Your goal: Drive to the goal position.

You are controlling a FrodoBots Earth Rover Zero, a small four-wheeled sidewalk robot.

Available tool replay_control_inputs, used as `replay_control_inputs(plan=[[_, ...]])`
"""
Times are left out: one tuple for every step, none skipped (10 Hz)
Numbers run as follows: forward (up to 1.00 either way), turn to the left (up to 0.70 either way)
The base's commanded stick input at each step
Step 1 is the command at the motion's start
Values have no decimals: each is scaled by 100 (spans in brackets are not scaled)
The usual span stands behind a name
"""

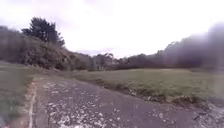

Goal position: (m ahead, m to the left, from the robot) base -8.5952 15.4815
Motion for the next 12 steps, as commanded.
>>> replay_control_inputs(plan=[[0,70],[0,70],[0,70],[0,70],[0,70],[0,70],[0,70],[0,70],[0,70],[0,70],[0,70],[0,70]])
